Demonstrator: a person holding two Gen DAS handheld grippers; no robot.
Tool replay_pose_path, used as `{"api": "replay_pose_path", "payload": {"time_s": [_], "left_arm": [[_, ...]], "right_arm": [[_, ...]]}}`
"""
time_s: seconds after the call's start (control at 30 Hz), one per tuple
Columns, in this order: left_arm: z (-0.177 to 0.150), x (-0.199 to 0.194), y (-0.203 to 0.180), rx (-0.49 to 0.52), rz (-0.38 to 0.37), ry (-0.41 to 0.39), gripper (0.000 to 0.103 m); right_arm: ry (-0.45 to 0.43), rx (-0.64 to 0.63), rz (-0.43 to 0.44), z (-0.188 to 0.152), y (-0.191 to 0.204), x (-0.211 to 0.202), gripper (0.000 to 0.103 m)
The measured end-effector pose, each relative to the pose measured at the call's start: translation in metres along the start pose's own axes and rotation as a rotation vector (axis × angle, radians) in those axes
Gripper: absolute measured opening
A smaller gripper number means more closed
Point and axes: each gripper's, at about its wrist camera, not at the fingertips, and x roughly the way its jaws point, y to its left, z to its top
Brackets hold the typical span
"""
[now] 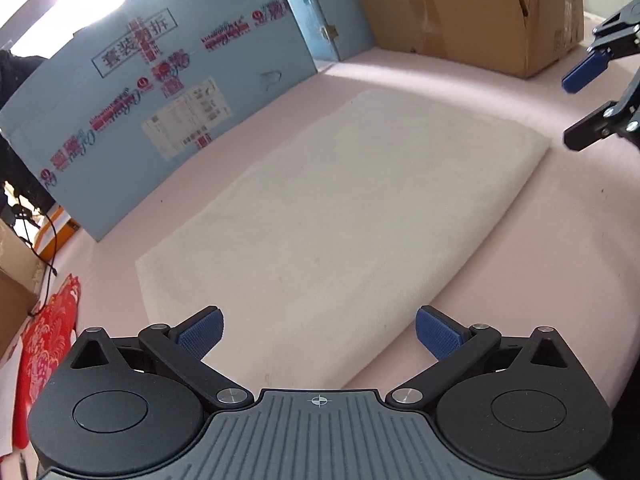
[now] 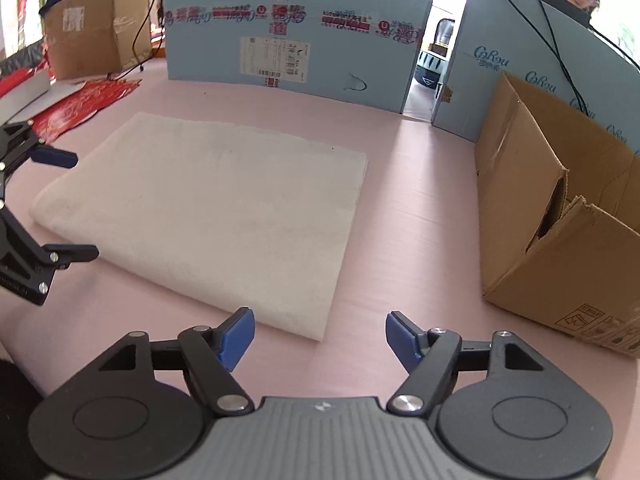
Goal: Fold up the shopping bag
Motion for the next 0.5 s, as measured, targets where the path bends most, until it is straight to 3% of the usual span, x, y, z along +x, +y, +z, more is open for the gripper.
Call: {"api": "replay_pose_path", "payload": {"time_s": [0.1, 0.2, 0.5], "left_arm": [[-0.006, 0.003, 0.007, -0.079, -0.031, 0.016, 0.103], [-0.009, 0.004, 0.008, -0.082, -0.044, 0.014, 0.103], [-0.016, 0.011, 0.023, -0.18, -0.113, 0.032, 0.103]], "right_arm": [[0.026, -0.142, -0.044, -0.009, 0.009, 0.004, 0.076], [0.021, -0.296, -0.088, -0.013, 0.027, 0.015, 0.076], [-0.187, -0.822, -0.152, -0.001, 0.092, 0.037, 0.076]]}}
